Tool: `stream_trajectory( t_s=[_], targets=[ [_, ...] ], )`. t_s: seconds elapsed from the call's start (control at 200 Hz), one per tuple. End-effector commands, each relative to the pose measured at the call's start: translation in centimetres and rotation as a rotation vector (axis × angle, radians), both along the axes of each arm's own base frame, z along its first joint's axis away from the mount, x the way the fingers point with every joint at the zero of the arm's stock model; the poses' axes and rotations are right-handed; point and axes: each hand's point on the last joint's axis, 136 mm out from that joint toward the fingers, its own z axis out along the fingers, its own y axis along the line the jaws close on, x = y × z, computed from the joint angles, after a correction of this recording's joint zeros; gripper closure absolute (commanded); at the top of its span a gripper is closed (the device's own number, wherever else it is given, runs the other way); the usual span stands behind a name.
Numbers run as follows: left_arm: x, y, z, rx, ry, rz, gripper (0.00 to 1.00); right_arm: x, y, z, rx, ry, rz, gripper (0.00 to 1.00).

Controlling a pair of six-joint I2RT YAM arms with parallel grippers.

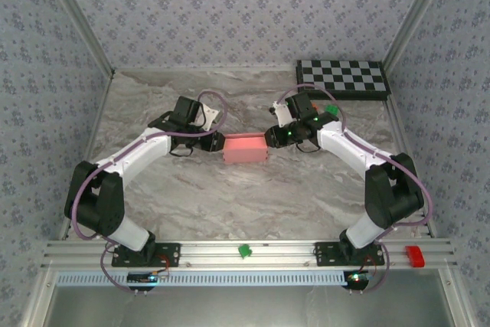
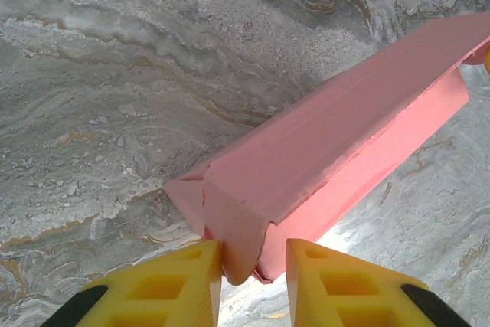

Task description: Fold the paper box

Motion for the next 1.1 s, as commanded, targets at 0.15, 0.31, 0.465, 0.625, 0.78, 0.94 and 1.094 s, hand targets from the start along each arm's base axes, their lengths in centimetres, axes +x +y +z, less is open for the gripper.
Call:
stream_trajectory(
  t_s=[0.15,0.31,0.465,0.625,0.78,0.94,1.094],
  targets=[
    [0.2,-0.8,0.6,-0.036,-0.001,-0.011,0.76,0.0,0.7,0.1,0.017,0.024,0.009,0.76],
    [0.2,-0.8,0.4,-0.038,0.007,-0.008,0.78,-0.1,0.9,-0.1,0.020,0.037,0.012,0.76],
    [0.2,-0.9,0.3,-0.039,0.011,-0.006,0.82,-0.2,0.8,-0.3,0.017,0.047,0.009,0.76],
    [0.3,-0.9,0.5,-0.042,0.008,-0.004,0.82,-0.3,0.8,-0.5,0.012,0.058,0.006,0.76],
    [0.4,-0.9,0.6,-0.041,0.005,-0.001,0.80,0.4,0.9,0.6,0.015,0.034,0.002,0.75],
    [0.4,-0.8,0.8,-0.040,-0.001,0.004,0.76,0.5,0.7,0.7,0.001,0.030,-0.007,0.74],
    [0.5,-0.9,1.0,-0.046,-0.004,0.005,0.76,0.6,0.6,0.6,-0.002,0.033,-0.010,0.74]
  ],
)
